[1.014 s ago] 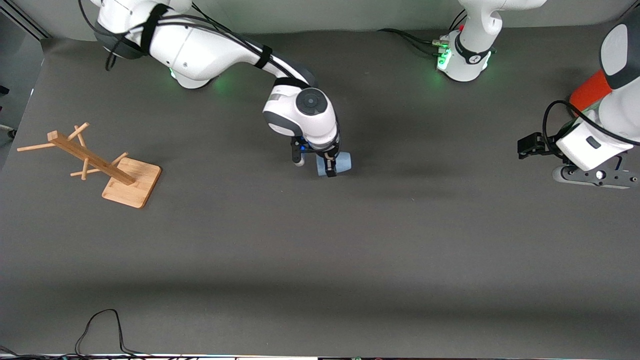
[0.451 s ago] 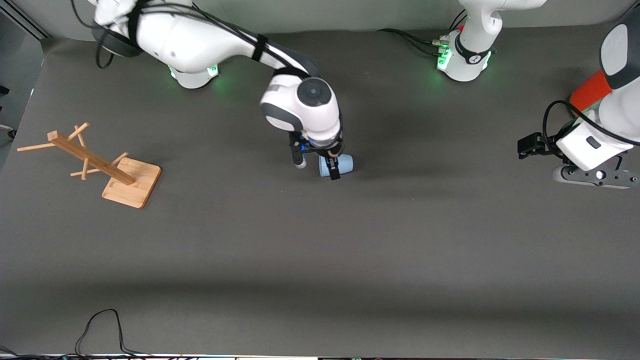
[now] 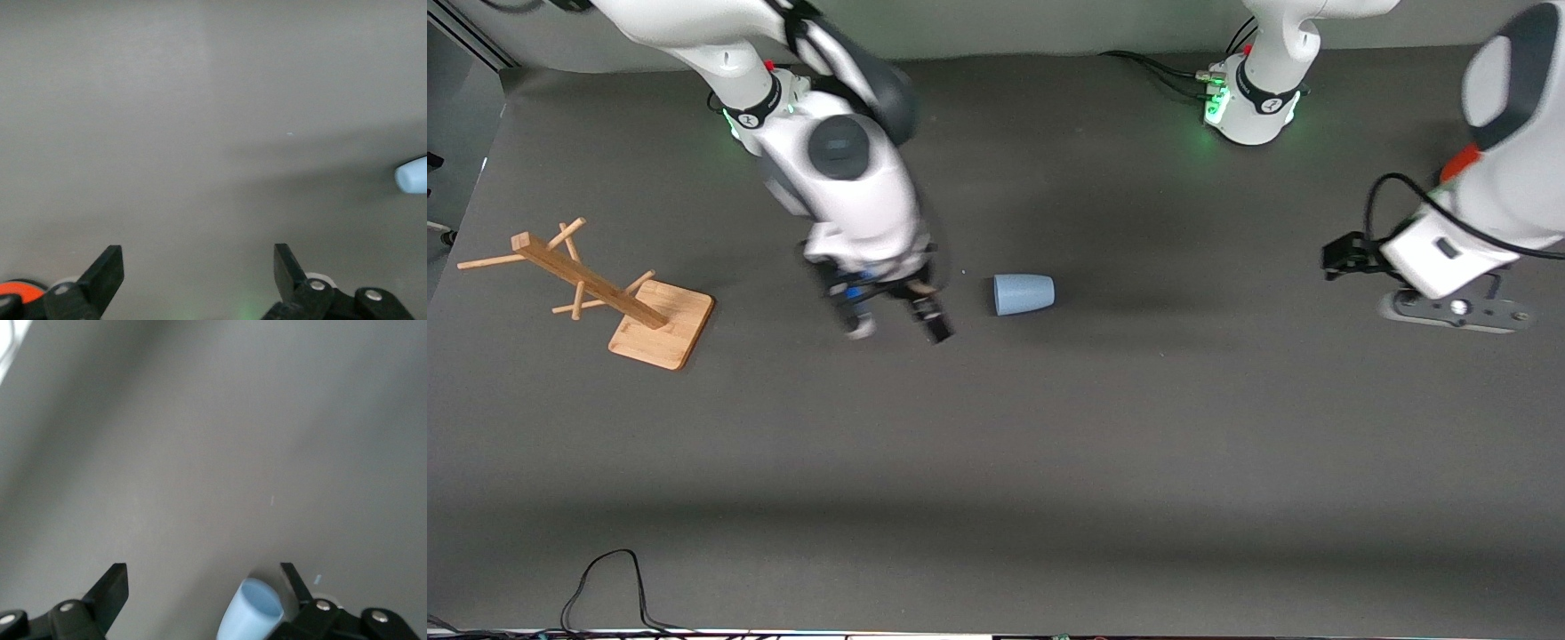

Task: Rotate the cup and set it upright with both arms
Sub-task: 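Lay the cup on its side while the left gripper reaches in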

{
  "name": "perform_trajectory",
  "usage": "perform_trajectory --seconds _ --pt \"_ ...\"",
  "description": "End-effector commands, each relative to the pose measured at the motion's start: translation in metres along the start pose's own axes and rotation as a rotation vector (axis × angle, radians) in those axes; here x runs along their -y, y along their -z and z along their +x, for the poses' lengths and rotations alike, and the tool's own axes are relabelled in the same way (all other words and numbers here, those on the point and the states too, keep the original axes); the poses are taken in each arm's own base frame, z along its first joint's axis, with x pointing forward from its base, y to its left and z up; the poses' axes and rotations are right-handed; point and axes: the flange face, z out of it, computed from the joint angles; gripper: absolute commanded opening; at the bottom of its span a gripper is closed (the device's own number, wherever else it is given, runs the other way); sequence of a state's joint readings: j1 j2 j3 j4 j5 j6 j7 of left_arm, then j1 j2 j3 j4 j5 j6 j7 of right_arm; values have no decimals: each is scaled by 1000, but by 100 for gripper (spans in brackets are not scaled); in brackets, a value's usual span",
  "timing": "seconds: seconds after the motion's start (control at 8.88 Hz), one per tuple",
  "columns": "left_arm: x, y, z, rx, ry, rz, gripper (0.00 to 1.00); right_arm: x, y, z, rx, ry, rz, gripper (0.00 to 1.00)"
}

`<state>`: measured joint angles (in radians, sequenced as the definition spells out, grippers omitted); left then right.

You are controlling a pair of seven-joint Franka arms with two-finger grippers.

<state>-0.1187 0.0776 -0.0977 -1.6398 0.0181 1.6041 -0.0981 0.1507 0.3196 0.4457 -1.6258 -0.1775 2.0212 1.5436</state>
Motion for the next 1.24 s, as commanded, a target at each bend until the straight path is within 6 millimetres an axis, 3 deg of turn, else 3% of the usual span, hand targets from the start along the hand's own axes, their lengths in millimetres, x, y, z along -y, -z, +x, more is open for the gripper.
perform_trajectory --seconds 0.0,0.11,0.23,0.34,0.56,0.68,0.9,1.13 --pt "-118 -9 1 -21 71 64 100 -68 46 84 -50 290 3 100" --pt "-170 -17 10 -34 71 83 100 -102 70 128 -48 404 -5 100" --pt "-225 -36 16 -6 19 92 100 -147 103 175 6 486 26 100" --pt "-273 -56 25 -11 25 114 100 -189 122 210 22 533 11 100" --pt "-368 -106 27 -53 94 159 100 -245 140 251 34 639 11 100" --pt "-404 -129 27 -64 111 154 100 -254 143 261 31 664 10 100" --pt "-438 -170 26 -103 71 158 100 -255 144 263 26 701 -36 100" --pt "-464 -231 19 -72 -27 189 100 -249 145 256 43 720 -49 100"
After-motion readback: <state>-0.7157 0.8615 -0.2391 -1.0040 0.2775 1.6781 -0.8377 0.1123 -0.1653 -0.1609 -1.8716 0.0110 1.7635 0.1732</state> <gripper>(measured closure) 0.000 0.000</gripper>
